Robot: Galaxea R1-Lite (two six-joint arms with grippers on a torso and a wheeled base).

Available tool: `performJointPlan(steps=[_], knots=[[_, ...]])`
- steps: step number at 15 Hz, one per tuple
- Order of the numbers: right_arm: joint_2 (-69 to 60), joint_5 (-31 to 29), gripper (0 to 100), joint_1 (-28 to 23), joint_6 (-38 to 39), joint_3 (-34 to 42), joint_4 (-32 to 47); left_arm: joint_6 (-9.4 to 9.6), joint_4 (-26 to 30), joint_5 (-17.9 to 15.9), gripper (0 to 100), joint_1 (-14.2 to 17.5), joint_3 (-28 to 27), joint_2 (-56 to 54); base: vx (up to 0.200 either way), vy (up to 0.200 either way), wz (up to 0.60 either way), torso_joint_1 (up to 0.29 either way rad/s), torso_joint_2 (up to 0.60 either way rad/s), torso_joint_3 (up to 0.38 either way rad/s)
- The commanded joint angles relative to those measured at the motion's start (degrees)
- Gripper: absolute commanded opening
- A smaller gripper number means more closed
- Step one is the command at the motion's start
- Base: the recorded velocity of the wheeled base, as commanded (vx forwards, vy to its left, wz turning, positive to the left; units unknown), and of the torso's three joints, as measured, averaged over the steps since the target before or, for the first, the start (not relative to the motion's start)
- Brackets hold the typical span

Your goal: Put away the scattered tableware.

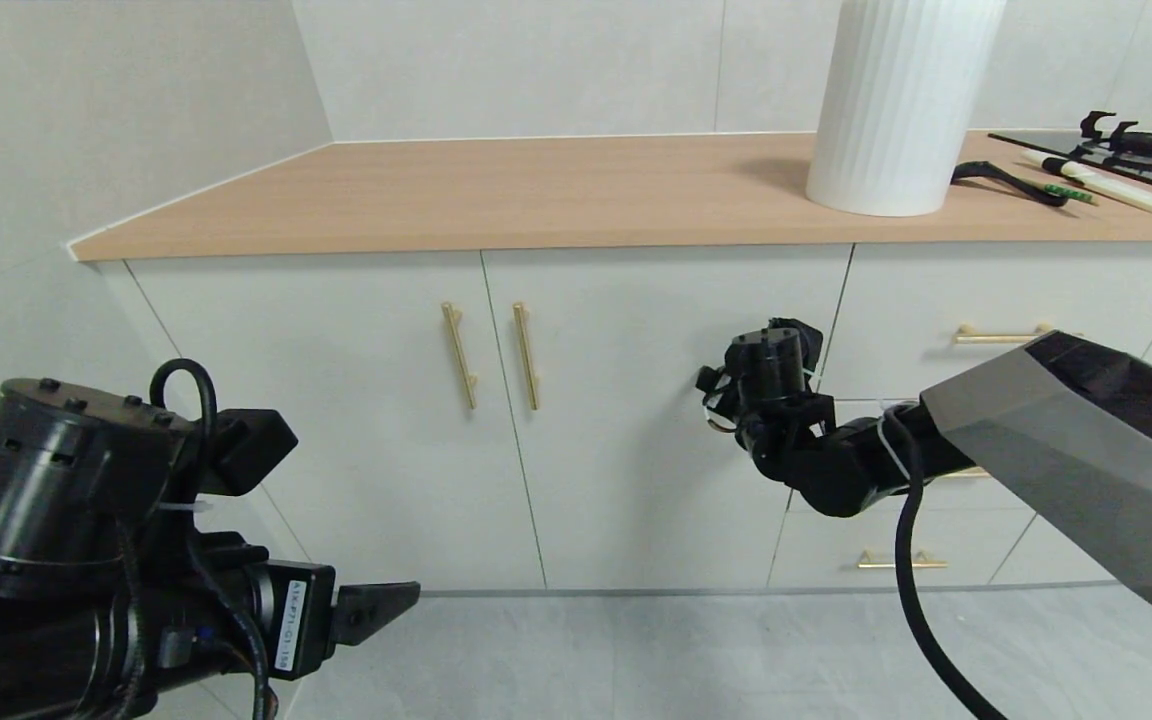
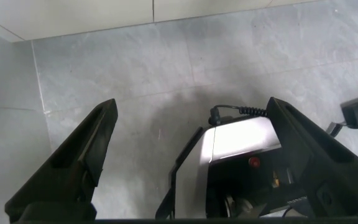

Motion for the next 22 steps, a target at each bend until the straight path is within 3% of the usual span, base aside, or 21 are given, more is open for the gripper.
performJointPlan(steps=[1, 4, 5, 9, 10, 13, 19, 21, 22], knots=[[1.1, -1.0, 100, -0.3, -0.1, -1.2, -0.2, -0.01, 0.0, 0.3, 100, 0.0, 0.0, 0.4, 0.000, 0.000, 0.00, 0.000, 0.00, 0.000], [-2.5, 0.7, 100, 0.2, 0.3, 2.1, -0.1, -0.01, 0.0, 0.4, 100, 0.0, 0.0, 0.4, 0.000, 0.000, 0.00, 0.000, 0.00, 0.000], [-5.6, 4.6, 100, 1.3, 0.6, 6.0, -0.2, -0.01, 0.0, 0.4, 100, 0.0, 0.0, 0.4, 0.000, 0.000, 0.00, 0.000, 0.00, 0.000], [-26.4, 37.9, 100, 2.2, 1.9, 28.9, -0.1, -0.01, 0.0, 0.4, 100, 0.0, 0.0, 0.4, 0.000, 0.000, 0.00, 0.000, 0.00, 0.000], [-29.0, 41.5, 100, 1.7, 0.2, 31.6, -0.2, -0.01, 0.0, 0.4, 100, 0.0, 0.0, 0.3, 0.000, 0.000, 0.00, 0.000, 0.00, 0.000], [-32.2, 38.3, 100, 1.6, -7.0, 34.3, -0.2, -0.01, 0.0, 0.7, 100, 0.0, 0.0, -0.5, 0.000, 0.000, 0.00, 0.000, 0.00, 0.000], [-49.7, 28.3, 100, 1.6, -18.2, 45.4, -0.2, 0.61, -0.1, 5.6, 100, 0.0, 0.5, -7.0, 0.000, 0.000, 0.00, 0.000, 0.00, 0.000], [-61.3, 20.6, 100, 0.5, -22.5, 53.4, -0.2, 4.39, -0.1, 12.8, 100, 1.5, 3.8, -15.2, 0.000, 0.000, 0.00, 0.000, 0.00, 0.000], [-66.7, 19.2, 100, -0.4, -24.2, 56.2, -0.2, 6.23, -0.1, 13.0, 100, 3.7, 6.0, -19.8, 0.000, 0.000, 0.00, 0.000, 0.00, 0.000]])
